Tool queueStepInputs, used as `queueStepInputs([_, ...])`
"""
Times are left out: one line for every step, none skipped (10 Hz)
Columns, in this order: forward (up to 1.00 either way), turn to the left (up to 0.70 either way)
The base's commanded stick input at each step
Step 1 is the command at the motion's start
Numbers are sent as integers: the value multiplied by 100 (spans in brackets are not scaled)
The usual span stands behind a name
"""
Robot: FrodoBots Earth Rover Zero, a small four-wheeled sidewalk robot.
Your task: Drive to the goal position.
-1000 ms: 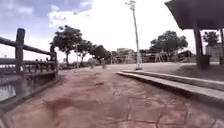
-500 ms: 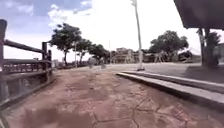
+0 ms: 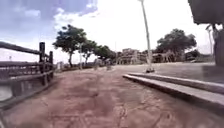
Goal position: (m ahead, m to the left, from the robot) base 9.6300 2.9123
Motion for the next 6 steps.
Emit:
queueStepInputs([100,0])
queueStepInputs([100,0])
queueStepInputs([100,0])
queueStepInputs([100,0])
queueStepInputs([100,0])
queueStepInputs([100,0])
